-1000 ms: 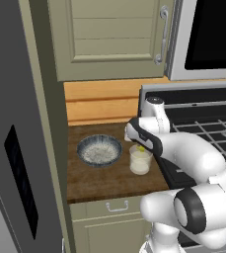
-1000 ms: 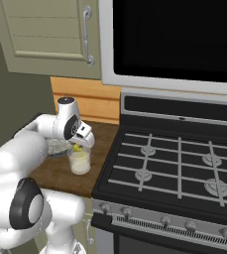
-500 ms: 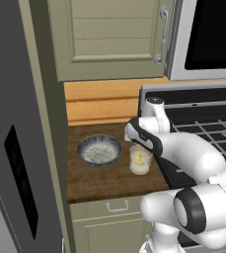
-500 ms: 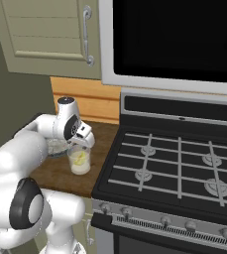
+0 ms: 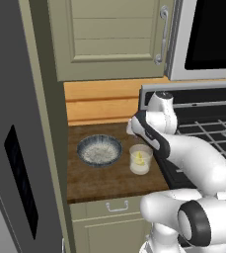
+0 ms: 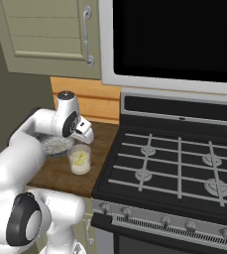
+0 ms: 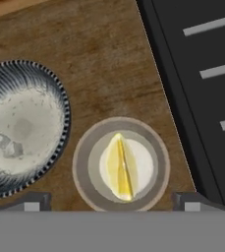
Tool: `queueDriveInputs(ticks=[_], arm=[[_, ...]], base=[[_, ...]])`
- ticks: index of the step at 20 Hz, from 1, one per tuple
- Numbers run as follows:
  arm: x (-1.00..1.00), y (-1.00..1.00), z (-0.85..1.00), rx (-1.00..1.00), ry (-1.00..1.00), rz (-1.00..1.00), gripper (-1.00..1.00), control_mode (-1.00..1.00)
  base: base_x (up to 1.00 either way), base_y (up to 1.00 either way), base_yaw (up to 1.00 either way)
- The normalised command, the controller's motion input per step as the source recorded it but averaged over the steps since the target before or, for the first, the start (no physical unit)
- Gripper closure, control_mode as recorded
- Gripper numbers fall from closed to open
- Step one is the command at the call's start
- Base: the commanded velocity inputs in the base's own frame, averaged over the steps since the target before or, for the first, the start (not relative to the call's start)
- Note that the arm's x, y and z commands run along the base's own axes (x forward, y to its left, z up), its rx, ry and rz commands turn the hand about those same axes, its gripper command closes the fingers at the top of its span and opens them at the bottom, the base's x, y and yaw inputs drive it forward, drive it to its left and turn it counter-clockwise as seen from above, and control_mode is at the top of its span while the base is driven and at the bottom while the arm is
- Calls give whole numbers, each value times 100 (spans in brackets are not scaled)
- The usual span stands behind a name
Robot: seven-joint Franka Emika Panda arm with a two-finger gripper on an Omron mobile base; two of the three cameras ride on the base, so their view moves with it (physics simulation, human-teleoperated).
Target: Grab a lemon wedge from the fridge and one ice cube from the ice bowl, and put them in the glass of lemonade.
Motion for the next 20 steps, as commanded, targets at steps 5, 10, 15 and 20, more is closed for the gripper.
queueDriveInputs(ticks=[5, 10, 15, 20], arm=[[-1, 19, 21, 0, -1, 0, -100, -100], [12, 69, 2, 0, 0, 1, -100, -100], [22, 96, -13, -7, 20, 27, -100, -100], [8, 42, 16, -11, 30, 22, -100, -100]], base=[[0, 0, 0], [0, 0, 0], [0, 0, 0], [0, 0, 0]])
